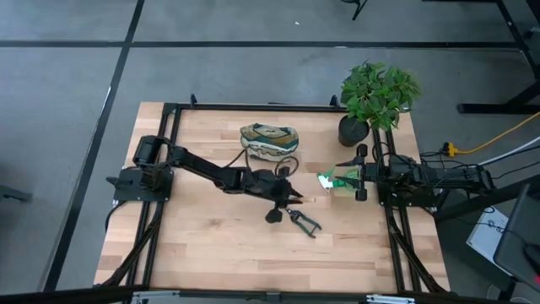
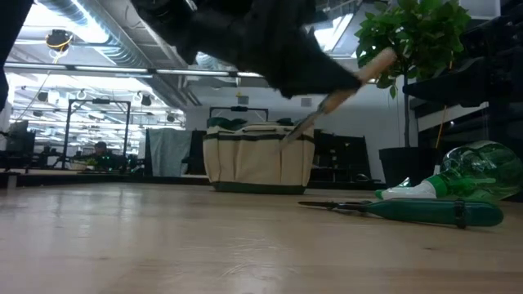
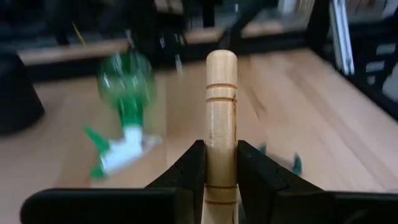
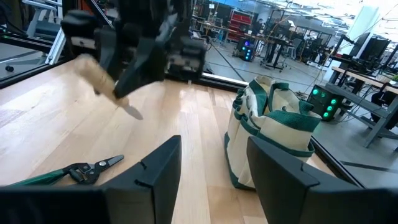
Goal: Pick & Place Garden tools in Gardening bag
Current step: Put the brown trowel into the light brown gardening bag
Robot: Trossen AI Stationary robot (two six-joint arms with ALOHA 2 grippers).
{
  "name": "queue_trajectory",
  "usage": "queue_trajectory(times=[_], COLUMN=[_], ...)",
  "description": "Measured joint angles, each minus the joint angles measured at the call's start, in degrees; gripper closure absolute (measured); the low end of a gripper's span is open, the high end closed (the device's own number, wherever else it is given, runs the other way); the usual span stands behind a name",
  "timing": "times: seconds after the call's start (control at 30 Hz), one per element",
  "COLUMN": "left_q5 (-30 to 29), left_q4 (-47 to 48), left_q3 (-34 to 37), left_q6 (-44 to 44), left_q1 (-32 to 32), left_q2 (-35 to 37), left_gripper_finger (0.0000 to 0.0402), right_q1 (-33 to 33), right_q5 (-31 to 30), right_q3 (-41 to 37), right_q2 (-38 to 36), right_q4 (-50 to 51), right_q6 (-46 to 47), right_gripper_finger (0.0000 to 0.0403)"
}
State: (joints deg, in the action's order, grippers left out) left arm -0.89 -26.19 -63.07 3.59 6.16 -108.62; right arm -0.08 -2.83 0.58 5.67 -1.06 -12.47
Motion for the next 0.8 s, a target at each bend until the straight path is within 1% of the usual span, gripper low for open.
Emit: queue_trajectory(times=[0.07, 0.23, 0.37, 0.47, 0.67, 0.8], left_q5=[0.81, 2.63, 2.85, 2.77, 1.57, -1.16], left_q4=[-1.76, -1.46, 1.58, 5.59, 10.87, 12.3], left_q3=[-0.64, -5.09, -10.64, -15.33, -22.47, -24.35], left_q6=[0.19, 2.1, 5.06, 5.19, 5.71, 4.72], left_q1=[-0.63, -1.95, -3.55, -5.07, -6.72, -6.7], left_q2=[0.02, 0.04, 0.06, 0.11, 0.15, 0.25], left_gripper_finger=[0.0338, 0.0338, 0.0337, 0.0337, 0.0336, 0.0335], right_q1=[0.0, 0.0, 0.0, 0.0, 0.0, -0.01], right_q5=[-0.02, -0.07, -0.12, -0.13, -0.11, -0.12], right_q3=[0.0, 0.0, 0.0, 0.0, 0.0, 0.0], right_q2=[0.0, -0.01, -0.01, -0.02, -0.02, 0.0], right_q4=[0.0, -0.02, 0.0, -0.01, 0.0, -0.02], right_q6=[-0.02, -0.01, 0.0, 0.0, -0.02, 0.0], right_gripper_finger=[0.0217, 0.0217, 0.0217, 0.0217, 0.0217, 0.0217])
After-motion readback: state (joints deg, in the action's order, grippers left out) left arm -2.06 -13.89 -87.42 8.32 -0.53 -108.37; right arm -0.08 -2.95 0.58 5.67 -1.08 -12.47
